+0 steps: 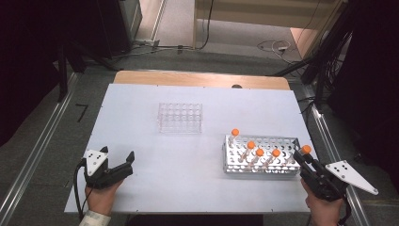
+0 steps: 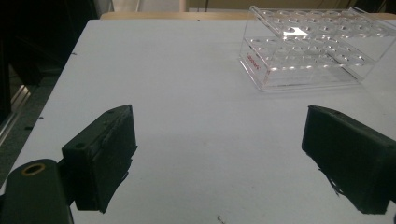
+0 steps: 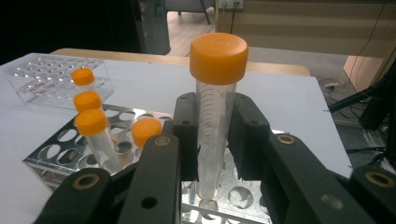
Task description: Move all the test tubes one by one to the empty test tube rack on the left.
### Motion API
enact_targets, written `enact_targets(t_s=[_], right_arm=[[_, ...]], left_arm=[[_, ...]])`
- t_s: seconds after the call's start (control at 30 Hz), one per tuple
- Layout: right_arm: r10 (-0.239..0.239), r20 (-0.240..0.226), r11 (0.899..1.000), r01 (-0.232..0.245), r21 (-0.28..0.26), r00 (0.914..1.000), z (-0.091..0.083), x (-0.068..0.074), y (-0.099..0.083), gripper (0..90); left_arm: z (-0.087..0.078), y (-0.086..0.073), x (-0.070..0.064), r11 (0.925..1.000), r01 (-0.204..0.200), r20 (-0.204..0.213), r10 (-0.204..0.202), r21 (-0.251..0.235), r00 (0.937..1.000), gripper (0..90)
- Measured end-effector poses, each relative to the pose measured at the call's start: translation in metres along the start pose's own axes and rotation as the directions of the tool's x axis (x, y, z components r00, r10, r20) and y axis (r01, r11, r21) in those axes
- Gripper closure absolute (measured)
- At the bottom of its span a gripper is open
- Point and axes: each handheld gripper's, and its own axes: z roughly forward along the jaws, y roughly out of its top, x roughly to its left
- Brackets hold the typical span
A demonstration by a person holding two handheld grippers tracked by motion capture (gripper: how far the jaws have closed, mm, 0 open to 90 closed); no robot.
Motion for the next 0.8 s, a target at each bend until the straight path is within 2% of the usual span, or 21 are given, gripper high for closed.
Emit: enact_targets(t_s=[0.1,0.37,0.47,0.57,0.63,0.7,0.8], right_arm=[[0.004,-0.013,1.0,-0.004,0.004,0.9999,-0.004,0.002,0.002,71.9],[-0.015,-0.083,0.997,0.021,0.071,0.9964,-0.006,0.017,-0.002,71.9],[-0.025,-0.125,0.996,0.036,0.087,0.9918,-0.009,0.024,-0.004,71.9],[-0.026,-0.15,0.995,0.04,0.091,0.9884,-0.01,0.027,-0.005,71.9],[-0.024,-0.187,0.993,0.045,0.107,0.9821,-0.011,0.033,-0.007,71.9],[-0.038,-0.202,0.991,0.062,0.116,0.9786,-0.011,0.038,-0.01,71.9],[-0.035,-0.224,0.99,0.064,0.123,0.9739,-0.01,0.042,-0.012,71.9]], left_arm=[[0.0,0.0,0.0,1.0,0.001,0.001,-0.001,0.0,1.0,10.3],[0.0,0.0,0.0,0.9999,-0.003,0.009,0.003,0.011,1.0,10.3],[0.003,-0.001,0.0,0.999,-0.006,0.016,0.005,0.045,0.9999,10.3],[0.003,-0.001,0.0,0.9989,-0.009,0.019,0.008,0.046,0.9998,10.3],[0.004,-0.001,-0.002,0.9988,-0.009,0.024,0.008,0.048,0.9997,10.3],[0.004,-0.001,-0.002,0.9986,-0.011,0.026,0.01,0.051,0.9996,11.0],[0.006,-0.001,-0.004,0.9981,-0.018,0.03,0.017,0.059,0.9994,11.2]])
